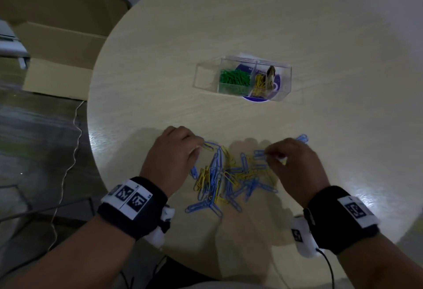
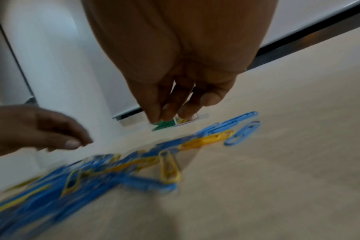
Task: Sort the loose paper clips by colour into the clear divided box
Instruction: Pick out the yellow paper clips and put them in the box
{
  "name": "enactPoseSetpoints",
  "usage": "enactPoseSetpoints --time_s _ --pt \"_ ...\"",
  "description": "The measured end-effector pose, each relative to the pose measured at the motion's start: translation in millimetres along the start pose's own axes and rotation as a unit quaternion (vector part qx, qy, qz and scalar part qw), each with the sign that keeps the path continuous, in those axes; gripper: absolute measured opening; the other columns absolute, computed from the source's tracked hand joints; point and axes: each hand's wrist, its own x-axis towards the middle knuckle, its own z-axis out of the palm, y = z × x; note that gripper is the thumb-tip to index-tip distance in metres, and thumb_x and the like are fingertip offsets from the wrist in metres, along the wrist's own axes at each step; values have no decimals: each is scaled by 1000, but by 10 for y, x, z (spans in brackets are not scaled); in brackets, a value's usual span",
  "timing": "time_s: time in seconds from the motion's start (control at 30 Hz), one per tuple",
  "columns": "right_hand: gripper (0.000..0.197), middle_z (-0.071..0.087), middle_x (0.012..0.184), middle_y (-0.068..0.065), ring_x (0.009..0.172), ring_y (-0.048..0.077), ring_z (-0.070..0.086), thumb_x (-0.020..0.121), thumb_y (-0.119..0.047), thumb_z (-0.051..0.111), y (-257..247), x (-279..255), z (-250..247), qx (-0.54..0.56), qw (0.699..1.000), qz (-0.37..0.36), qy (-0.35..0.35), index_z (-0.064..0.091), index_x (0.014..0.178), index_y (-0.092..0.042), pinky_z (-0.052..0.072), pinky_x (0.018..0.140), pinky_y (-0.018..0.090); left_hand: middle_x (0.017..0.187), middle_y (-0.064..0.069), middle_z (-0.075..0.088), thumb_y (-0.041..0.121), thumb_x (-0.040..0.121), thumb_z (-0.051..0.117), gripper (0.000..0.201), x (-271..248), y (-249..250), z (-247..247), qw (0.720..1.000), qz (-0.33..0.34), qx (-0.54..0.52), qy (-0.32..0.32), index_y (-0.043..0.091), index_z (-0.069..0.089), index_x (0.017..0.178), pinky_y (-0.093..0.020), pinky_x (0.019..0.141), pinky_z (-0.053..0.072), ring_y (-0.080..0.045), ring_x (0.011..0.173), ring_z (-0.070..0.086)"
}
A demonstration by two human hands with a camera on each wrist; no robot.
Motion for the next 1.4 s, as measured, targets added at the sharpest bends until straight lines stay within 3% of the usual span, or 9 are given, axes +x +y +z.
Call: enactPoseSetpoints --time_s 0.17,0.3,0.5,0.67,0.77,0.93,1.13,1.27,1.4 --pt "35 59 88 5 82 30 57 66 -32 63 -206 -60 224 -85 984 -88 -128 69 98 -19 47 77 36 118 1 51 51 84 62 54 -24 214 210 991 40 16 -125 21 53 128 -41 91 45 -24 111 46" --pt "41 57 105 7 94 33 51 74 -28 66 -203 107 272 -109 989 -60 -76 63 113 -18 44 85 39 138 0 42 45 91 55 56 80 228 250 995 12 46 -91 20 40 139 -45 101 39 -26 127 36" --pt "24 67 102 2 96 28 58 83 -16 61 -217 -57 118 -16 991 -131 -15 68 106 -19 45 85 36 105 3 59 33 93 52 24 -8 173 -5 999 47 -4 -22 25 63 113 -44 84 46 -25 99 53" --pt "61 34 152 2 143 28 24 80 -59 47 -282 -404 321 -123 944 -191 -238 43 135 -33 29 113 43 128 7 54 34 85 57 38 -387 92 91 981 123 45 -141 26 57 122 -42 92 47 -22 118 49" --pt "73 20 158 5 146 30 10 75 -73 45 -217 -402 322 -155 942 -184 -236 36 139 -39 18 116 45 148 9 41 41 83 57 53 -406 -19 61 984 96 50 -144 32 48 134 -41 105 41 -23 139 33" --pt "44 55 134 4 130 30 45 78 -56 58 -147 -113 190 -66 970 -199 -121 66 113 -31 37 107 39 143 9 50 35 90 57 34 -331 -194 -18 996 45 -60 -55 32 60 124 -36 111 34 -21 137 38" --pt "9 71 83 8 80 33 63 77 -15 68 -90 510 9 -43 999 -23 13 73 85 -18 49 72 37 84 2 62 34 89 57 13 -180 -417 -237 977 -214 -9 2 27 68 87 -31 68 46 -22 80 61" --pt "12 69 84 6 82 31 61 79 -31 68 -101 801 30 -59 997 34 -22 70 83 -20 50 74 36 79 5 61 55 88 48 33 -275 -388 -249 959 -275 37 -62 28 63 75 -31 65 47 -21 78 63" --pt "10 67 93 6 90 32 58 79 -35 64 -174 904 159 -123 986 46 -99 66 84 -27 51 80 40 89 4 60 40 82 67 16 -435 -288 -182 965 -261 -9 -34 26 66 87 -33 71 50 -22 82 63"
